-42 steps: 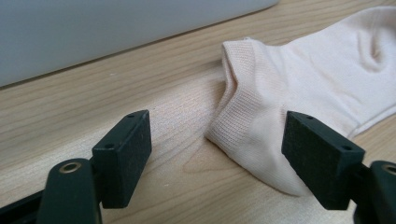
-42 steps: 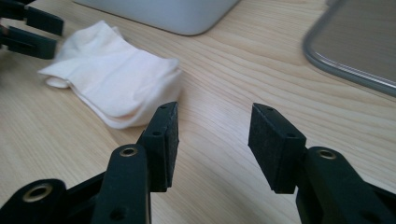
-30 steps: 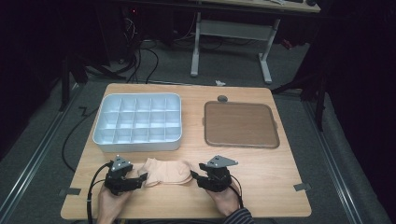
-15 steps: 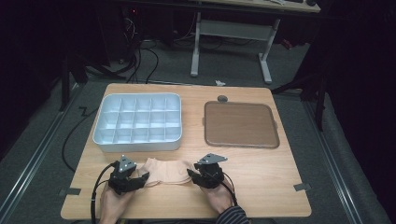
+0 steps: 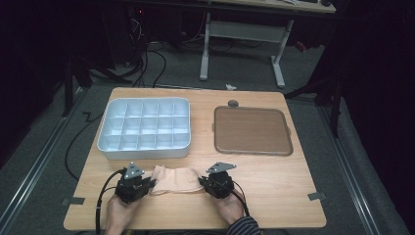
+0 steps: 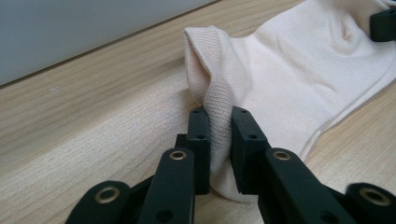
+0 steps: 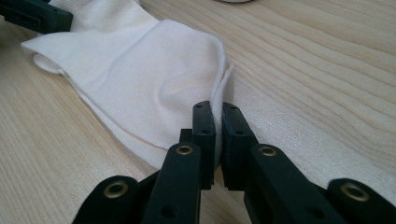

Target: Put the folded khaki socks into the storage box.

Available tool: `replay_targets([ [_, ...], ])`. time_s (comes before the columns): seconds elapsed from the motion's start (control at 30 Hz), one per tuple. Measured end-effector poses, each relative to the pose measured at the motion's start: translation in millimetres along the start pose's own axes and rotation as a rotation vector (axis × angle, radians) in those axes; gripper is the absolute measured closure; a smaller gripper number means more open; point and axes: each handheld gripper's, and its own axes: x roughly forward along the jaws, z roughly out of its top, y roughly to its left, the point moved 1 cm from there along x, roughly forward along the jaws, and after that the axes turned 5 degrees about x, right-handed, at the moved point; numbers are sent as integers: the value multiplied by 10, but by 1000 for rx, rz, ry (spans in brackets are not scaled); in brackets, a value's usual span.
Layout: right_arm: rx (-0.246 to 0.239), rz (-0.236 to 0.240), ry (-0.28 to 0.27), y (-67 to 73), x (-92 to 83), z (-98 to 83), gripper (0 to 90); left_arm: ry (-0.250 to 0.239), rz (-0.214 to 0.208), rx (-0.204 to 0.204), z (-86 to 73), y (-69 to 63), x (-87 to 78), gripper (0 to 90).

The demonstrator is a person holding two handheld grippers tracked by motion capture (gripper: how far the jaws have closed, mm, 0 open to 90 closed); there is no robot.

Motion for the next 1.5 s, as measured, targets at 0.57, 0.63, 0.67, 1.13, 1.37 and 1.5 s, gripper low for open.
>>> replay_targets([
  [0.57, 2, -6, -52, -54, -140, -31, 868, -65, -93, -23, 63, -31, -41, 819],
  [0.63, 11, -10, -62, -82, -202, -43, 867, -75, -103, -20, 92, -58, -46, 819],
  [0.67, 11, -10, -62, -82, -202, -43, 867, -75, -103, -20, 92, -58, -46, 819],
  [1.13, 38, -41, -97, -260, -469, -151, 868, -81, -150, 15, 256, -243, 71, 820],
  [1.37, 62, -64, -104, -360, -560, -237, 867, -87, -170, 21, 317, -336, 159, 820],
  [1.5, 65, -78, -106, -406, -605, -275, 867, -88, -180, 32, 355, -397, 225, 820],
])
